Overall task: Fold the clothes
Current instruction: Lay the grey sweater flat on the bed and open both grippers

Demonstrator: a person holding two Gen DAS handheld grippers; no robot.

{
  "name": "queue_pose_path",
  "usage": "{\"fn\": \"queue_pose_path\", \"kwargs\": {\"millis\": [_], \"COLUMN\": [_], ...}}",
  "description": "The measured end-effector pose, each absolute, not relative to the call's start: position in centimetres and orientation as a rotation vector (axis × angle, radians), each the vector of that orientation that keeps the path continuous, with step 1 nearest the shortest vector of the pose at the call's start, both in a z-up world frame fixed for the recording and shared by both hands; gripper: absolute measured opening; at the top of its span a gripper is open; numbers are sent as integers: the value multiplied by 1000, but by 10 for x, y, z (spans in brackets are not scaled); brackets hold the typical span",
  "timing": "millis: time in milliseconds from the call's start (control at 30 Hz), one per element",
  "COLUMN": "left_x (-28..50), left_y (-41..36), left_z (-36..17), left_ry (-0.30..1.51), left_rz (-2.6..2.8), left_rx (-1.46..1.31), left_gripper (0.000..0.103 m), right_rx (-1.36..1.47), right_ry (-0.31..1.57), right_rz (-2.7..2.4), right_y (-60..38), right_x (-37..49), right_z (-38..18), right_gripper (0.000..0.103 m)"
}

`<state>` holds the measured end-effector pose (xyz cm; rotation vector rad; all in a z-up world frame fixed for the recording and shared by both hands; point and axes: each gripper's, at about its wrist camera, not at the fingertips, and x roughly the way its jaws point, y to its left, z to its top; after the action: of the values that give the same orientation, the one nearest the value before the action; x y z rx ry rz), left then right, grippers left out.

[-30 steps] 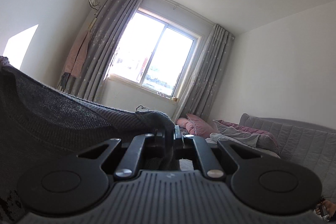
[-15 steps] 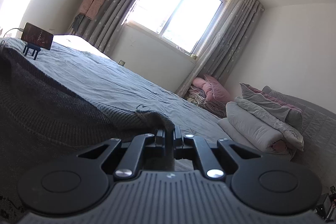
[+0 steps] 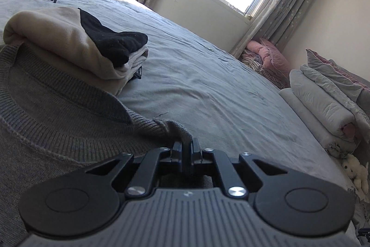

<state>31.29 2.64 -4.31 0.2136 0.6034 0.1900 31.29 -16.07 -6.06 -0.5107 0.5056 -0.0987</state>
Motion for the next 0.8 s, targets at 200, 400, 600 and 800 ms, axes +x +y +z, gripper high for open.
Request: {"fn": "queue_pose_path", "kwargs": {"millis": [200, 400, 600, 800], "left_x": [320, 301, 268, 223], "left_y": [15, 14, 9, 0], "left_z": [-44, -25, -4, 1], "left_ry": [617, 646, 644, 613], "left_rz": [205, 155, 159, 70], "left_rx": [284, 243, 234, 150], "left_gripper": [9, 37, 46, 56], "right_rx": [-616, -550, -483, -355], "right_ry": [548, 536, 524, 514], "right_rz": [-126, -133, -100, -22], "right_y": [-142, -140, -145, -154], "right_x": [314, 282, 239, 204], "right_z": [-68, -53, -36, -19], "right_gripper": [17, 54, 54, 54]}}
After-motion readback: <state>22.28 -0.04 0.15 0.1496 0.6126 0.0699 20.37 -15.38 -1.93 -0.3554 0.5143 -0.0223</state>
